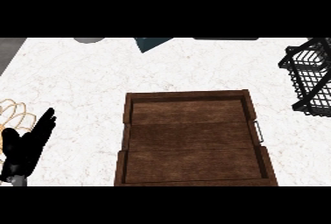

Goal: Pick the pear from the tray and place it in the tiered basket

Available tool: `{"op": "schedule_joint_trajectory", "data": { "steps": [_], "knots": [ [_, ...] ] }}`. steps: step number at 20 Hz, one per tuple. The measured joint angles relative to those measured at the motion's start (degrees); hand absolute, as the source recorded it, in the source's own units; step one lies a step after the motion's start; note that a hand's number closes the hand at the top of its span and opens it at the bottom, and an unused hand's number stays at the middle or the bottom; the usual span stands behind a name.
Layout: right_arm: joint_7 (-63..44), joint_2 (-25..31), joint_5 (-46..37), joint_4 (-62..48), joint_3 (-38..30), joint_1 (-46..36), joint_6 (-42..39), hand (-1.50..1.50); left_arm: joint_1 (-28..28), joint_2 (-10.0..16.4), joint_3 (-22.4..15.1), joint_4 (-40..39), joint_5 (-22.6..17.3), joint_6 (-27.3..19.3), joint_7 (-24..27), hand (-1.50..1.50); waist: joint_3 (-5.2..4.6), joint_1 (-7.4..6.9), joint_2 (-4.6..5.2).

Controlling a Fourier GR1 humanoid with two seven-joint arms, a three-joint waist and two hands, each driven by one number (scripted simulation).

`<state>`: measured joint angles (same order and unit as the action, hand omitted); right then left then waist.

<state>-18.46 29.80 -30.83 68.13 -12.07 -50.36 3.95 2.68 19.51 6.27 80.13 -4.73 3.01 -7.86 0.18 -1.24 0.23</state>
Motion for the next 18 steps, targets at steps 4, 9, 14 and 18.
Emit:
{"op": "schedule_joint_trajectory", "data": {
  "steps": [4, 9, 14, 18],
  "knots": [
    [4.48, 4.64, -5.93, -5.69, 3.25, -1.34, -0.14, 1.5, 0.0, 0.99, 1.23, -0.36, -0.94, 1.53, 0.22, 0.0, -0.18, -0.15, 0.34],
    [9.94, 11.57, -15.97, -11.62, 9.05, -2.97, 0.16, 1.5, -0.76, 0.66, 0.9, -0.26, -0.65, 1.38, -0.48, 0.0, -0.15, -0.69, 0.49],
    [18.25, 15.6, -21.46, -21.16, 11.61, -7.3, 1.24, 1.5, -1.63, 0.22, 0.52, -0.77, 0.04, 1.31, -0.51, 0.0, -0.07, -1.04, 0.5],
    [23.61, 17.34, -24.39, -28.55, 12.24, -12.14, 1.66, 1.5, -2.0, 0.28, 1.05, -1.58, 0.1, 1.63, -0.24, 0.0, -0.07, -0.97, 0.4]
  ]
}}
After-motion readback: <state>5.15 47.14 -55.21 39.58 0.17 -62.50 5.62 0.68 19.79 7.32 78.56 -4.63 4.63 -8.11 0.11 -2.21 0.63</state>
